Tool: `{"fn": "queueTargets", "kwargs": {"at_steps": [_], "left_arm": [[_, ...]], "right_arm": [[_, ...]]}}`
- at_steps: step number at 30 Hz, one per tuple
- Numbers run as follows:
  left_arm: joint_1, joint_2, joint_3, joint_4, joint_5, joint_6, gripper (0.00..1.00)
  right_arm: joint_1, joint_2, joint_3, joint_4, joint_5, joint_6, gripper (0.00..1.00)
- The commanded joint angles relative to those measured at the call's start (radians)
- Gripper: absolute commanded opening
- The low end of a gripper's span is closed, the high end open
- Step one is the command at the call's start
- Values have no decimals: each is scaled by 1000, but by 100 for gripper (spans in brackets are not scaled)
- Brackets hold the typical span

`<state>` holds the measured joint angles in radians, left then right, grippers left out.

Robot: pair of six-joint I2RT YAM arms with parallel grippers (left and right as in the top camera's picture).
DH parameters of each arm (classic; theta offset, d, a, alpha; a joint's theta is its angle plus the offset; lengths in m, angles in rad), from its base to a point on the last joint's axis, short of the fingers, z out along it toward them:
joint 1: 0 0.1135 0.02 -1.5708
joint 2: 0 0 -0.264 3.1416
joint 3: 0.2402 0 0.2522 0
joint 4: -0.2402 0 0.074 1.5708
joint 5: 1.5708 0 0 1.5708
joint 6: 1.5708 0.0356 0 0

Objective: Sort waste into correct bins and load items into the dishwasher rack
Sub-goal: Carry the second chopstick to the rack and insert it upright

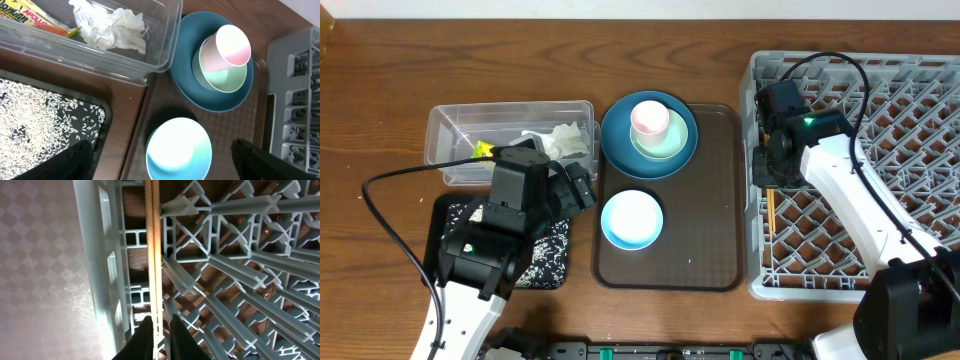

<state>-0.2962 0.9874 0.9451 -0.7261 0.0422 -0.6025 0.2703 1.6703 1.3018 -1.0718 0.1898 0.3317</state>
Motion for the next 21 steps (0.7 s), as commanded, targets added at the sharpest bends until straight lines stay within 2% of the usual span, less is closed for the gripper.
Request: {"fn": "queueTargets", "kwargs": {"at_steps": [1, 5, 14, 21], "left_arm": [[4, 0, 14, 0, -9, 3, 91], [4, 0, 14, 0, -9, 3, 91], [4, 0, 14, 0, -9, 3, 91], [4, 0, 14, 0, -9, 3, 91]], "right_arm": [[-3, -16, 13, 6, -15, -8, 11], [-3, -16, 13, 6, -63, -8, 15], [-3, -16, 13, 18, -369, -8, 14], [7, -16, 13, 24, -380, -8, 16]]}}
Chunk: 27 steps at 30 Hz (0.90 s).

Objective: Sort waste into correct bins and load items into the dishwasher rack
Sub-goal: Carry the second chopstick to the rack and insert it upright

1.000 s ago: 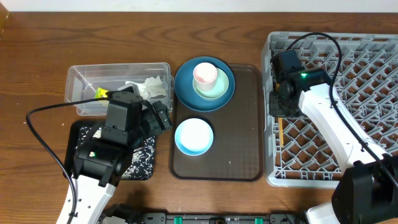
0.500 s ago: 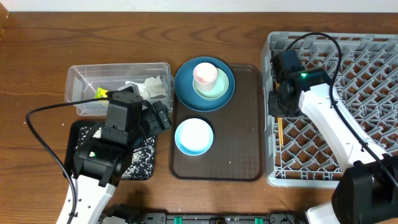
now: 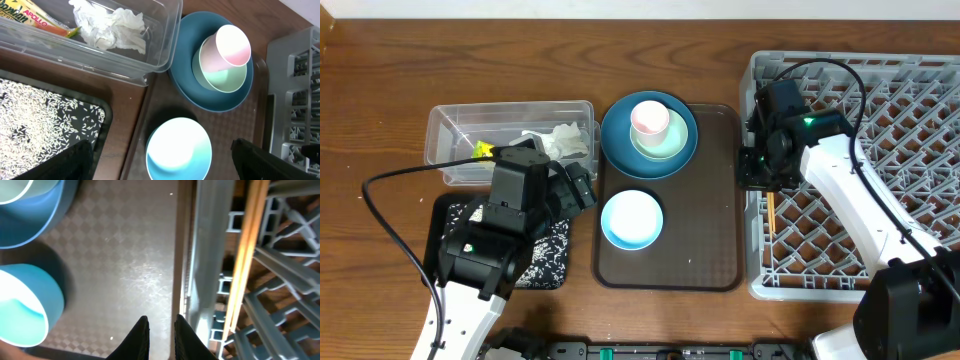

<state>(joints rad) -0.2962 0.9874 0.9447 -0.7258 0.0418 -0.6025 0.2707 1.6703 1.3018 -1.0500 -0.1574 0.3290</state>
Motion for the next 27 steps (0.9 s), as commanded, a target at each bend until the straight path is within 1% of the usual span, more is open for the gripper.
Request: {"fn": "queueTargets", "kwargs": {"at_steps": [1, 3, 5, 11, 17, 20, 22, 23, 24, 27], "left_arm": [[4, 0, 15, 0, -9, 3, 91], [4, 0, 15, 0, -9, 3, 91], [4, 0, 15, 0, -9, 3, 91], [4, 0, 15, 0, -9, 3, 91], [4, 0, 15, 0, -9, 3, 91], [4, 0, 15, 0, -9, 3, 91], [4, 0, 15, 0, -9, 3, 91], [4, 0, 15, 0, -9, 3, 91], [4, 0, 15, 0, -9, 3, 91], [4, 0, 15, 0, -9, 3, 91]], "right_arm": [[6, -16, 13, 3, -30, -5, 15], [2, -16, 13, 2, 2, -5, 13], [-2, -16, 13, -2, 85, -3, 9], [-10, -16, 13, -32, 327, 87, 9], [-10, -16, 13, -31, 301, 119, 17], [-8, -16, 13, -31, 256, 119, 17], [-8, -16, 13, -30, 232, 119, 9], [-8, -16, 13, -30, 222, 119, 3], [-8, -16, 13, -30, 215, 119, 1], [-8, -16, 13, -30, 205, 119, 1]]}}
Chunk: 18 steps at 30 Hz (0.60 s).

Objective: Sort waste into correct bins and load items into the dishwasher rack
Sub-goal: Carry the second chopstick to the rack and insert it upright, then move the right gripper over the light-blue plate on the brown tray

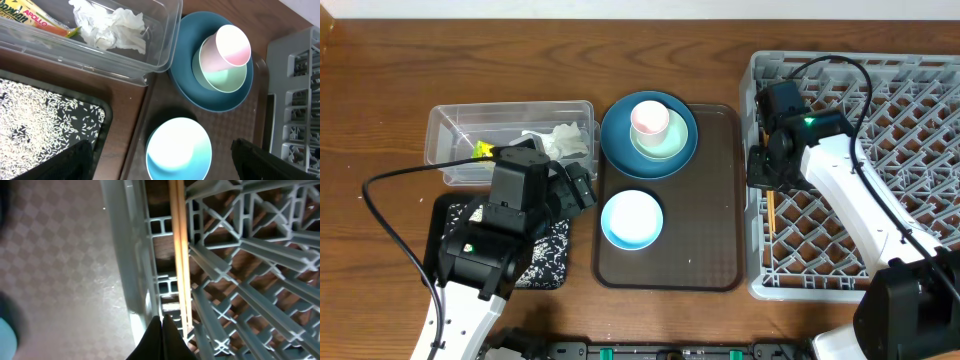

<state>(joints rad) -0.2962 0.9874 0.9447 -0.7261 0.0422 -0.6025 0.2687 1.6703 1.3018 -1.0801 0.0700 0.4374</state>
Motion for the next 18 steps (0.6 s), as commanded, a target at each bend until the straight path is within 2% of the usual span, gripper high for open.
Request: {"fn": "queueTargets", "kwargs": {"at_steps": [1, 18], "left_arm": [[4, 0, 15, 0, -9, 3, 91], [4, 0, 15, 0, -9, 3, 91]], "right_arm": [[-6, -16, 13, 0, -22, 11, 1], [1, -16, 13, 3, -58, 11, 1]]}}
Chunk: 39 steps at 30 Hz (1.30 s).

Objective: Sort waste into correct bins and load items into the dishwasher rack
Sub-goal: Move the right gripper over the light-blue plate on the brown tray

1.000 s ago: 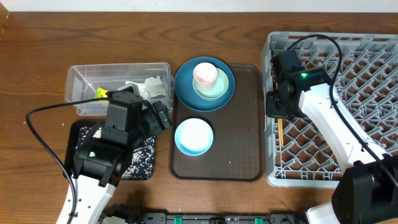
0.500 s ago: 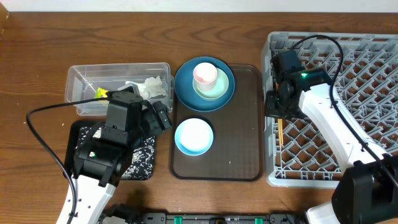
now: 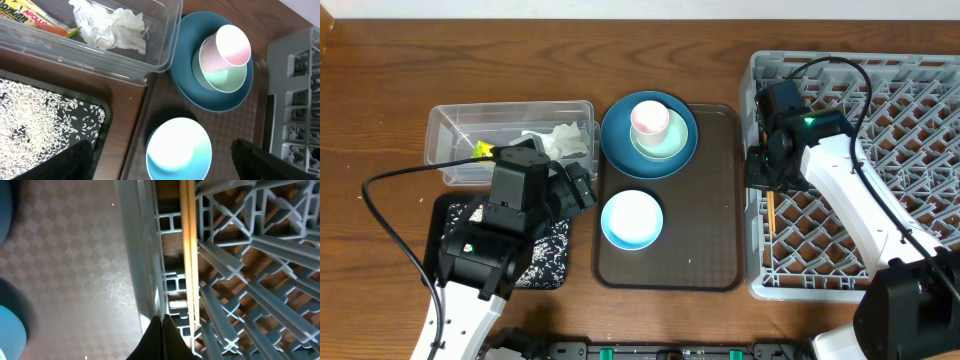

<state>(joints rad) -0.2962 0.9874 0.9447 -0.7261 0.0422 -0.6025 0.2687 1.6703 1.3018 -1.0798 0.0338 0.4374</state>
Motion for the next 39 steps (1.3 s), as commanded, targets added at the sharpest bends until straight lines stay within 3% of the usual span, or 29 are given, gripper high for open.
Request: {"fn": "queueTargets", "kwargs": {"at_steps": [1, 8, 20, 31, 39], "left_arm": [[4, 0, 15, 0, -9, 3, 91], [4, 0, 15, 0, -9, 3, 91], [4, 0, 15, 0, -9, 3, 91], [5, 0, 15, 5, -22, 4, 91], [5, 0, 15, -9, -592, 7, 91]], "right_arm": [[6, -16, 13, 4, -34, 13, 1], [59, -16, 12, 22, -145, 42, 3], [307, -15, 12, 71, -158, 109, 36], [560, -15, 12, 162, -108, 108, 50], [642, -15, 12, 204, -87, 108, 56]]}}
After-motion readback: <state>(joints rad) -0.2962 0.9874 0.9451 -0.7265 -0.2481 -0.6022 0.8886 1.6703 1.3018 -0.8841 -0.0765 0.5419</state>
